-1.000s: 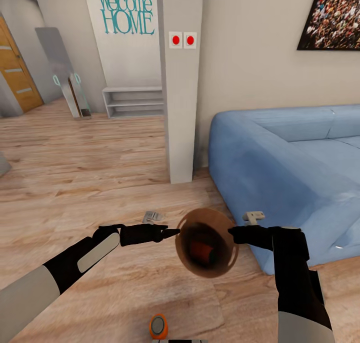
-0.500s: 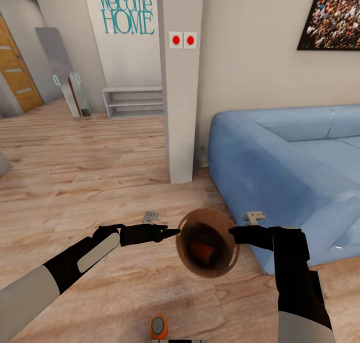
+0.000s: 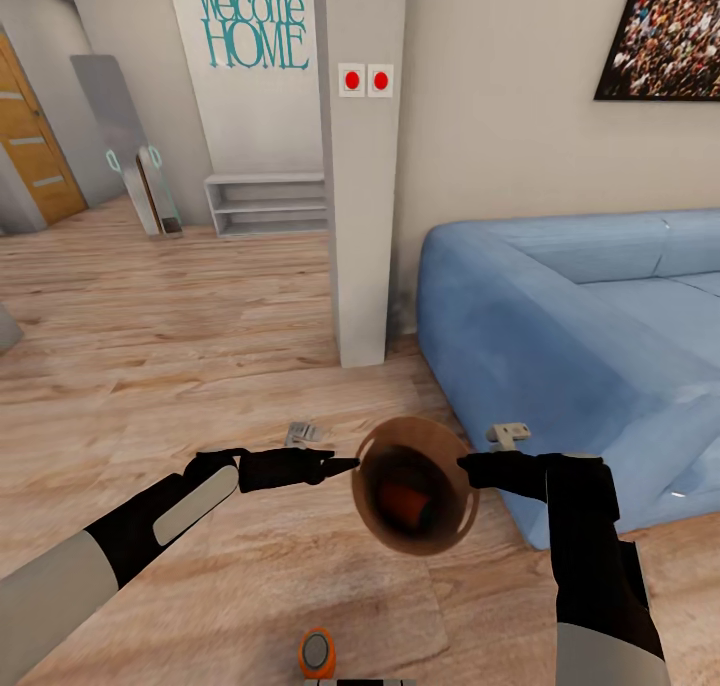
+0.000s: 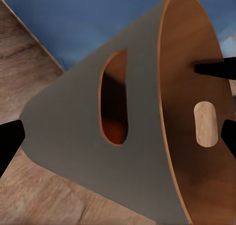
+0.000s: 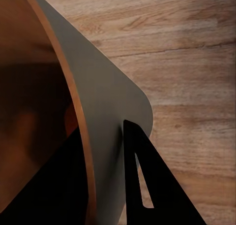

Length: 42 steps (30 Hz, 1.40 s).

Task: Put the three can of soda from the living room inside the tash can in the kitchen.

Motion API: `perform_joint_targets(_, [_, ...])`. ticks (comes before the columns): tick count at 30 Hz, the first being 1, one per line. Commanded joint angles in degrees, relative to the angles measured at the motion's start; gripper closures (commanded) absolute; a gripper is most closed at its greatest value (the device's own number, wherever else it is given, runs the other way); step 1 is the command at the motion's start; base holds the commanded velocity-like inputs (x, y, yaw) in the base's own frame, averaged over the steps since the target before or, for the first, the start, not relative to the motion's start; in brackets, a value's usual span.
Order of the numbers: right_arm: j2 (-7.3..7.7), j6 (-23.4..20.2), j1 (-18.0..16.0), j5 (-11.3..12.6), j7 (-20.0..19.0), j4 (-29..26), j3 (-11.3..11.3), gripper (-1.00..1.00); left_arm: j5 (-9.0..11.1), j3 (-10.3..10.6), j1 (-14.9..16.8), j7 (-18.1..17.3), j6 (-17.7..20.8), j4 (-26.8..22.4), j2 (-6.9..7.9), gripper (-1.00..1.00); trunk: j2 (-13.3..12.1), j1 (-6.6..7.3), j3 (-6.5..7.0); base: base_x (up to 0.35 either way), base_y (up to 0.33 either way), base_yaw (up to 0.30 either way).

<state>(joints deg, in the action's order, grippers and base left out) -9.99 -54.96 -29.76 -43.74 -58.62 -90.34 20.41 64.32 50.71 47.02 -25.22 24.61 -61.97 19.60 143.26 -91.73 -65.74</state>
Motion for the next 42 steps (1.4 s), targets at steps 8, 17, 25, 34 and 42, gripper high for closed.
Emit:
perform_joint_targets(8, [-0.01, -0.70, -0.03, 1.00, -0.18, -0.01, 0.09, 1.00, 0.01, -0.03, 0.00, -0.02, -0.04, -0.79, 3.08, -1.00, 0.00, 0.01, 0.01, 0.000, 0.000, 0.000])
perform_joint_targets(17, [-0.01, -0.76, 0.00, 2.82, -0.18, -0.01, 0.01, 1.00, 0.17, 0.42, 0.00, 0.18, -3.01, -3.77, 11.30, -1.00, 0.00, 0.01, 0.01, 0.000, 0.000, 0.000])
perform_joint_targets(25, [-0.01, -0.76, -0.03, 2.95, -0.18, -0.01, 0.07, 1.00, 0.43, 0.46, 0.00, 0.04, -3.42, -3.58, 11.63, -1.00, 0.00, 0.01, 0.01, 0.000, 0.000, 0.000])
perform_joint_targets(34, [-0.01, -0.76, -0.04, 2.96, -0.18, -0.01, 0.07, 1.00, 0.51, 0.52, 0.00, 0.00, -2.79, -3.43, 11.59, -1.00, 0.00, 0.01, 0.01, 0.000, 0.000, 0.000])
perform_joint_targets(42, [-0.01, -0.76, -0.04, 2.96, -0.18, -0.01, 0.07, 1.00, 0.62, 0.53, 0.00, 0.10, -2.78, -3.34, 11.41, -1.00, 0.00, 0.01, 0.01, 0.000, 0.000, 0.000])
